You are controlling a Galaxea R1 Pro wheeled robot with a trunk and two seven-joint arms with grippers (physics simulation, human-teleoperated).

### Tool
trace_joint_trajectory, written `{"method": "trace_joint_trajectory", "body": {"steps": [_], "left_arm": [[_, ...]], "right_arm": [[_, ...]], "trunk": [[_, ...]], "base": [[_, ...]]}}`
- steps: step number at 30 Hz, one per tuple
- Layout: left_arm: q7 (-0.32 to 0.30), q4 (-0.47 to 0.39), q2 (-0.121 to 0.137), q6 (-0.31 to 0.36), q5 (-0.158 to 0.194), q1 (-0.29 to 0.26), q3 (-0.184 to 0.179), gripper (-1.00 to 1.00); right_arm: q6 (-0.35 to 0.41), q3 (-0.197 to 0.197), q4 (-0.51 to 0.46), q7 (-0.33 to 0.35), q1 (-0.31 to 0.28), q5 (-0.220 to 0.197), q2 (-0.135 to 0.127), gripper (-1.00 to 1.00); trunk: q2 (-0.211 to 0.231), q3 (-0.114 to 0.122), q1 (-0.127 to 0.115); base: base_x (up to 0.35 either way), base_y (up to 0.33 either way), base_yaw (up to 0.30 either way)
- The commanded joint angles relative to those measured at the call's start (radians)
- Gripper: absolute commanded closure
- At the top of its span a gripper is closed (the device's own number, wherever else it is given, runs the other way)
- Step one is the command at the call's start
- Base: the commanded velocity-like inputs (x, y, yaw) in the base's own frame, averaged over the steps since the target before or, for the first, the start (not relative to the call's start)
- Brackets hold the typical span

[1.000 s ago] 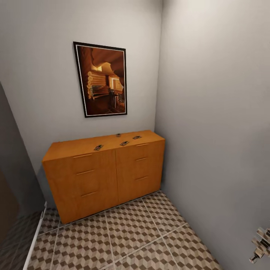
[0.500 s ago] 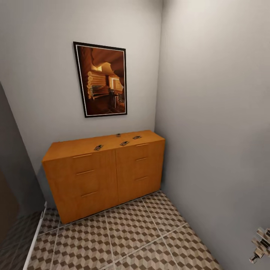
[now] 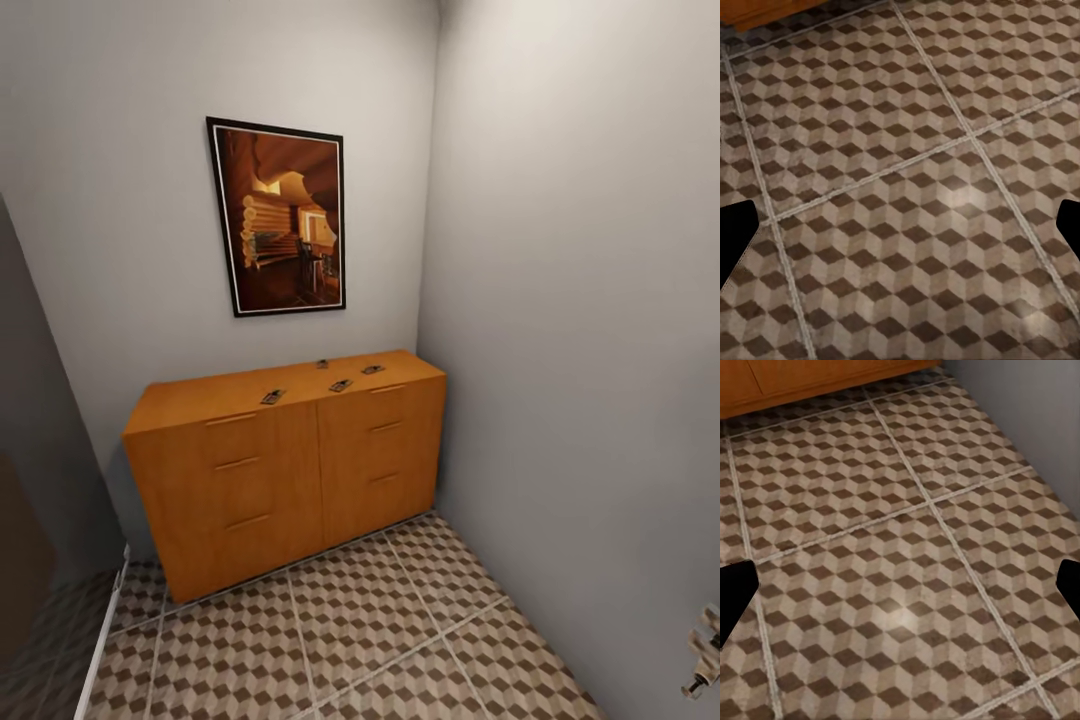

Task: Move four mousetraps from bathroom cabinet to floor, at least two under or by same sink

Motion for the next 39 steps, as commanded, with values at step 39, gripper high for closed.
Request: {"method": "trace_joint_trajectory", "body": {"steps": [39], "left_arm": [[0.0,-0.001,-0.001,-0.002,0.0,0.0,0.0,-1.0]], "right_arm": [[-0.003,0.001,0.0,-0.001,-0.001,0.001,0.0,-1.0]], "trunk": [[-0.001,0.057,0.0]], "base": [[0.0,0.03,-0.102]]}}
